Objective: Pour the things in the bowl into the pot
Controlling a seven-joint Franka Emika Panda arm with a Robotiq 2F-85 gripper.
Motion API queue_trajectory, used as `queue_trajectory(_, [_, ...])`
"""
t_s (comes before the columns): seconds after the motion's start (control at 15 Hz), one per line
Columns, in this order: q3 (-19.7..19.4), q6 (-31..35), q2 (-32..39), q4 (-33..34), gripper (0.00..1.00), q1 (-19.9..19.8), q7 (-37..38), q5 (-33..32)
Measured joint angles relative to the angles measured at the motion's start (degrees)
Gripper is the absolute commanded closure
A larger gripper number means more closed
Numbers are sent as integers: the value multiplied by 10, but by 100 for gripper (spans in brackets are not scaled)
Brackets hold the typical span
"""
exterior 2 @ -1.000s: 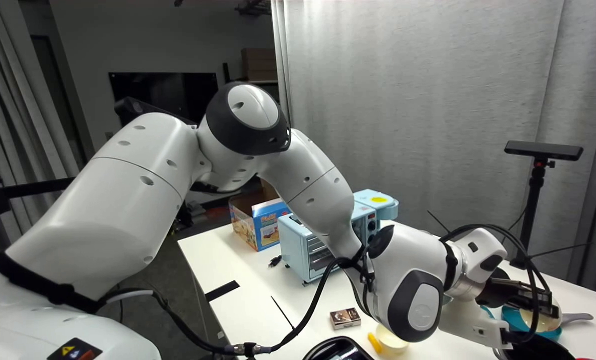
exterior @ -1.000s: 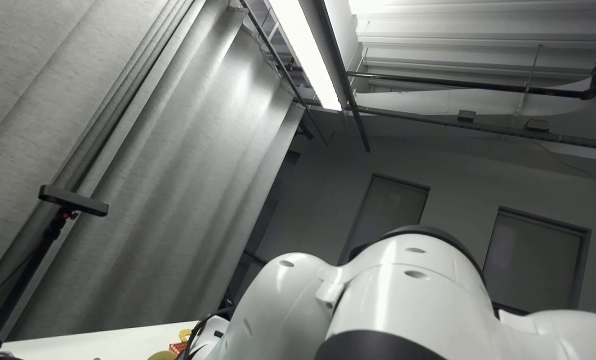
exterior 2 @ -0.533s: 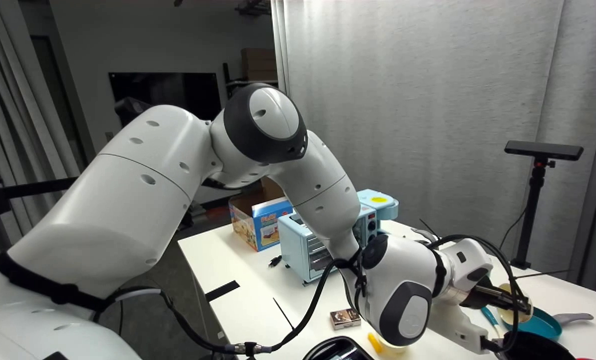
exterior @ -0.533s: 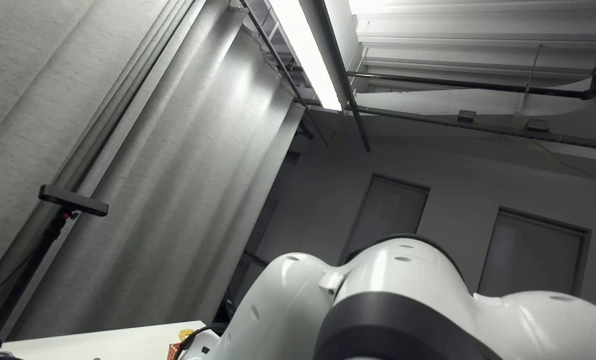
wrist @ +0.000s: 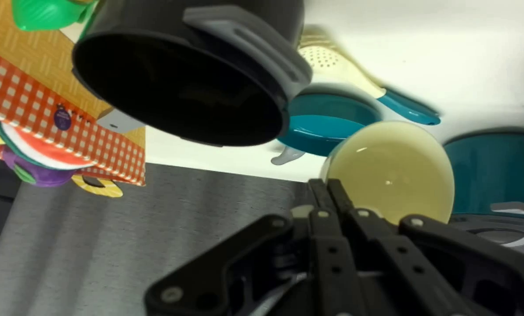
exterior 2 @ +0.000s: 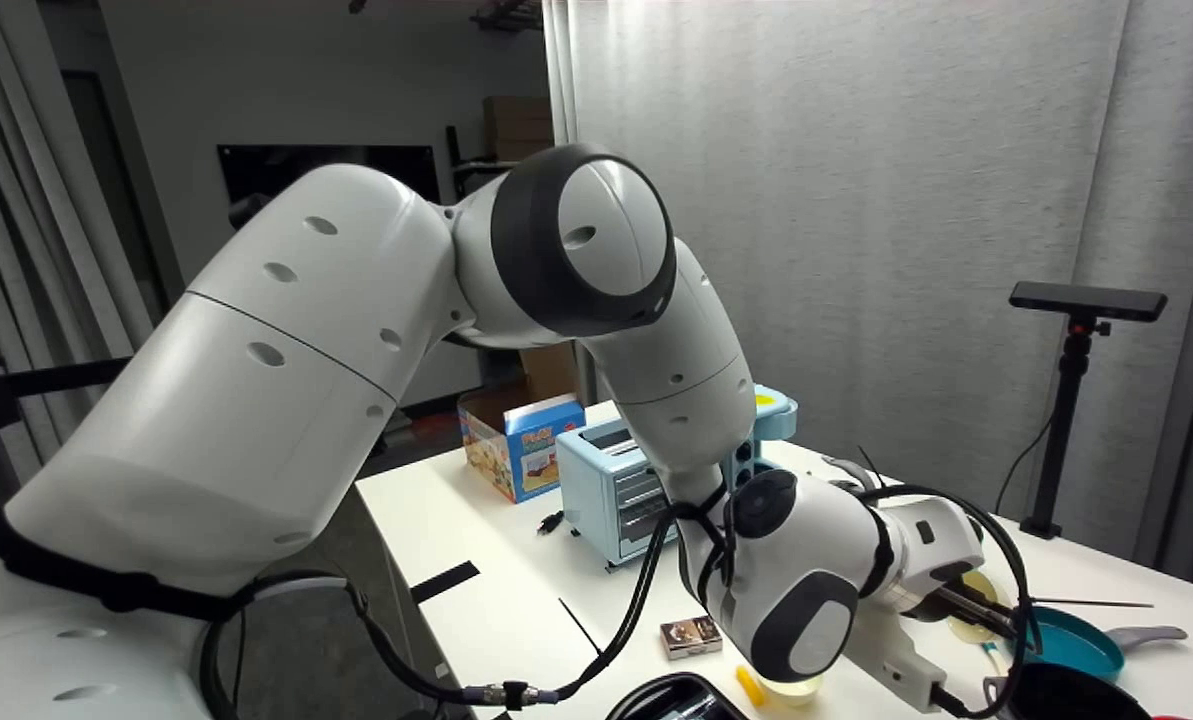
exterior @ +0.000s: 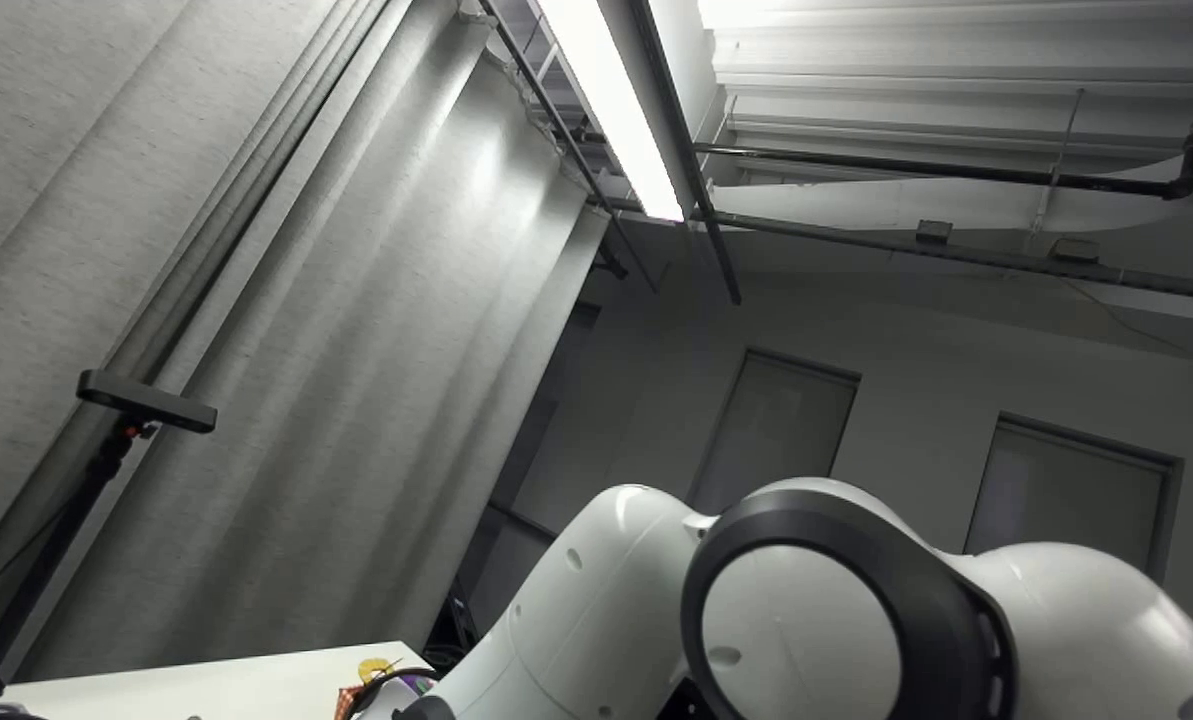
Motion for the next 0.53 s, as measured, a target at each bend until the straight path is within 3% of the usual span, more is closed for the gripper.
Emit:
queue_trajectory(0.27, [45, -52, -17, -6, 99, -45, 6, -12])
queue_trajectory(0.53, [55, -136, -42, -20, 99, -55, 22, -12])
